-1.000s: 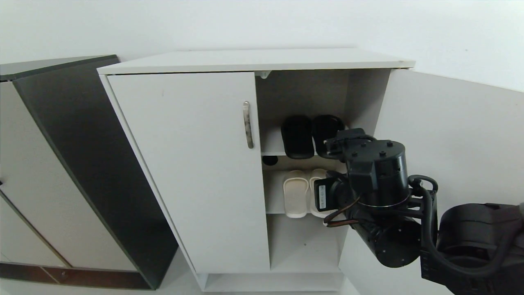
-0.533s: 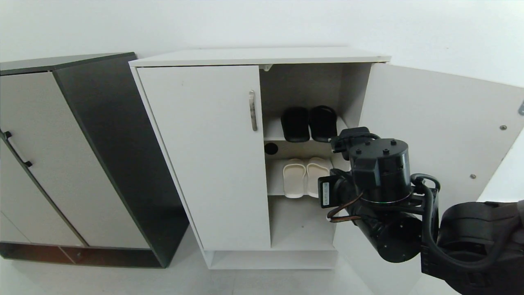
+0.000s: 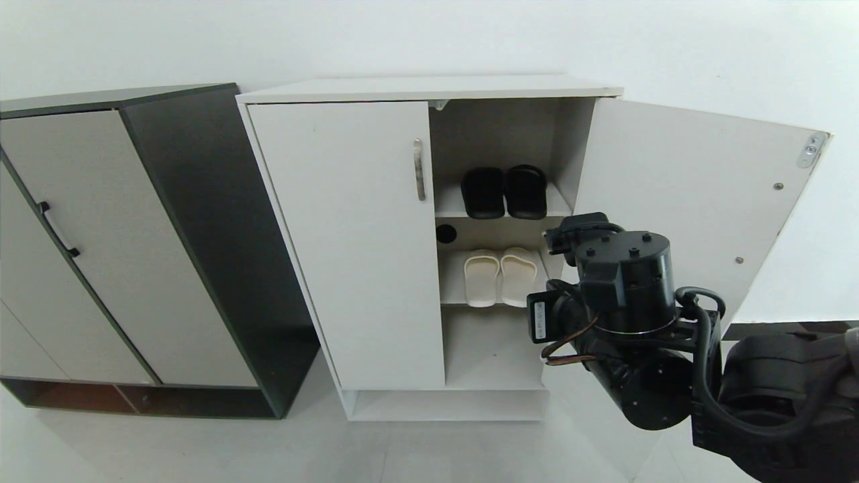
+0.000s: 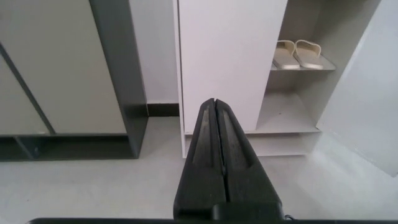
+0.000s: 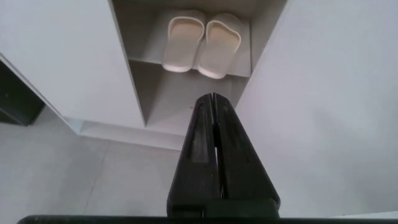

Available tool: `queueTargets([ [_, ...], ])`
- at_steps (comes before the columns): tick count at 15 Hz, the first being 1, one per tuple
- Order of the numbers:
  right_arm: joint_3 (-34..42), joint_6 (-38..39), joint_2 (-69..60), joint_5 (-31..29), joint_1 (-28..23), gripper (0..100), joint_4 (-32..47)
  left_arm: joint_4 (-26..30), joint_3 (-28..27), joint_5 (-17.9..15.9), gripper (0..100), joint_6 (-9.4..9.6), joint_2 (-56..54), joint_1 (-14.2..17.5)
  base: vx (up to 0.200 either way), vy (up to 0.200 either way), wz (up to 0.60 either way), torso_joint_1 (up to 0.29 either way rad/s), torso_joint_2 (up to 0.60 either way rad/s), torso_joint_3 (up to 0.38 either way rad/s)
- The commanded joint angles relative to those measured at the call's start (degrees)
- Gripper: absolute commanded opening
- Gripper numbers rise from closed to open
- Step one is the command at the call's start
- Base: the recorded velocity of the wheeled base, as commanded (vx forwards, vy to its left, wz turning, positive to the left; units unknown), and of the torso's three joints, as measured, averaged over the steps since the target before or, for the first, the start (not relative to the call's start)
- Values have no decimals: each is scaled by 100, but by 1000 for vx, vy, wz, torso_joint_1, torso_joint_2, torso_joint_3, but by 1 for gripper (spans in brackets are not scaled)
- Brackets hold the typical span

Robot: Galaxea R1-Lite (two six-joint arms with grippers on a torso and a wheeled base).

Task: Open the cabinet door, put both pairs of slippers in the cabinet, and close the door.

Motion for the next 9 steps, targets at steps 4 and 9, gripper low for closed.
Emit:
queueTargets([
  [4, 71, -1, 29, 2, 6, 0, 8, -1, 0, 0, 0, -2, 0, 4, 0, 0, 0, 0, 0, 0],
  [9, 115, -1, 38, 2, -3, 0, 8, -1, 0, 0, 0, -2, 9, 4, 0, 0, 0, 0, 0, 0],
])
